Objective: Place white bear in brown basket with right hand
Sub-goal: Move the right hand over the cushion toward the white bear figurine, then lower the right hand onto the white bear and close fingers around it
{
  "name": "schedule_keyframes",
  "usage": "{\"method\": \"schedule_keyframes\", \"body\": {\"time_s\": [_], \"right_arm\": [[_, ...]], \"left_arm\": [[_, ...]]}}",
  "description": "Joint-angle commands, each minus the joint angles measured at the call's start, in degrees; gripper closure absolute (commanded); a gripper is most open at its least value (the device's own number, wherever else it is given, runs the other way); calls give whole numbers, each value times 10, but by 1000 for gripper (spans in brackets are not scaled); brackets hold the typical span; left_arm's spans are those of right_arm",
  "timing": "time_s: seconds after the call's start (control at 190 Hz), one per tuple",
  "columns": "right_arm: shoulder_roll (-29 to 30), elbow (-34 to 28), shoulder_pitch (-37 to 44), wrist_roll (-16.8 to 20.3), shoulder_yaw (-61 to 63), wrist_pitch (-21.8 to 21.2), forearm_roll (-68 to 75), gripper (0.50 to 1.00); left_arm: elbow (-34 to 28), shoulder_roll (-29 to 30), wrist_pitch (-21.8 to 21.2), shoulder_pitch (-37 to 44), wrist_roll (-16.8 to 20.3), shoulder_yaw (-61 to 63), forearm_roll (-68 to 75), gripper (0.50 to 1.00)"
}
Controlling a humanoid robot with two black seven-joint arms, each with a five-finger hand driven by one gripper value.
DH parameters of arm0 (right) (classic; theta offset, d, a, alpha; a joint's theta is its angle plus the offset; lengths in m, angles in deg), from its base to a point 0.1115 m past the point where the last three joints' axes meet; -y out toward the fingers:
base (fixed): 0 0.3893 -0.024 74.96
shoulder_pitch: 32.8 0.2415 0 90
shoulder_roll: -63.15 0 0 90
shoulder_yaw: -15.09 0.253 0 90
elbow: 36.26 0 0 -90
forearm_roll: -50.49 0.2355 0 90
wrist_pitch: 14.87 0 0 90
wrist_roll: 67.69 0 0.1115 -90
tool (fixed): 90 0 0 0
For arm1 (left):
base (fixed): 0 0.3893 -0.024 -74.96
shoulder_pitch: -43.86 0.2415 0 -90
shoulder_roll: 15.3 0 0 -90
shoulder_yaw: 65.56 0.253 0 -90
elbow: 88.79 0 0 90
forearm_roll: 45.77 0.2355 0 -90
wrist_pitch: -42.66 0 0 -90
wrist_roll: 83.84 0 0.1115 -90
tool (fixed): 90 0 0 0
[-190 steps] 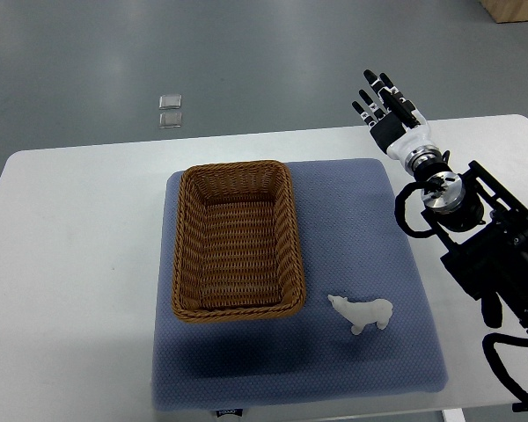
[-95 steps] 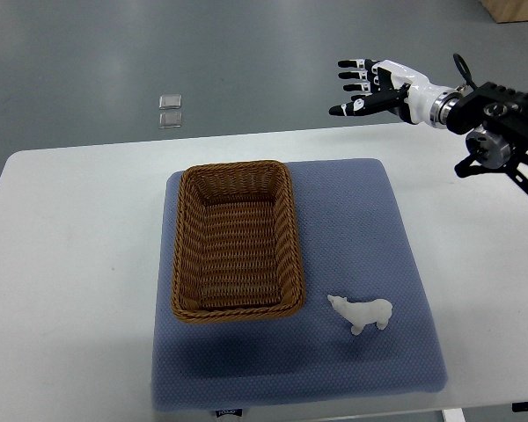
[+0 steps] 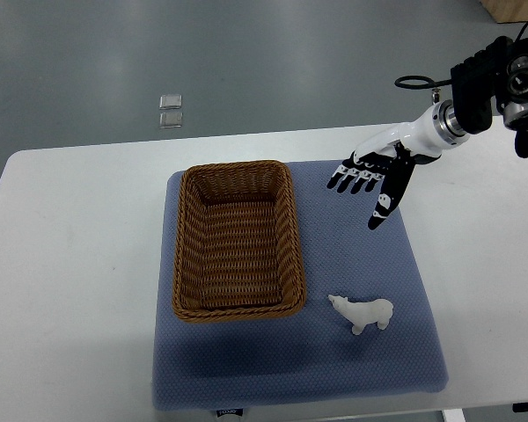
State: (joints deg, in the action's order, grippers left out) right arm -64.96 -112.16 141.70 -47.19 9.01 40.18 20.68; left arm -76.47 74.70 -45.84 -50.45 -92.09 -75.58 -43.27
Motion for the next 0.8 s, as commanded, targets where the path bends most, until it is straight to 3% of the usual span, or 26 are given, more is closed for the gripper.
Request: {"method": "schedule_keyframes", "body": {"time_s": [0.0, 0.317, 0.797], "right_arm": [[-13, -17, -1, 6, -7, -1, 5, 572], [-76, -81, -68, 4, -2, 30, -11, 572], [-80, -95, -166, -16, 60, 82, -11, 572]], "left_arm": [[-2, 0, 0, 0, 0, 0, 0, 500], [0, 0, 0, 0, -1, 1, 0, 500], [-6, 0, -1, 0, -1, 1, 0, 500]]}}
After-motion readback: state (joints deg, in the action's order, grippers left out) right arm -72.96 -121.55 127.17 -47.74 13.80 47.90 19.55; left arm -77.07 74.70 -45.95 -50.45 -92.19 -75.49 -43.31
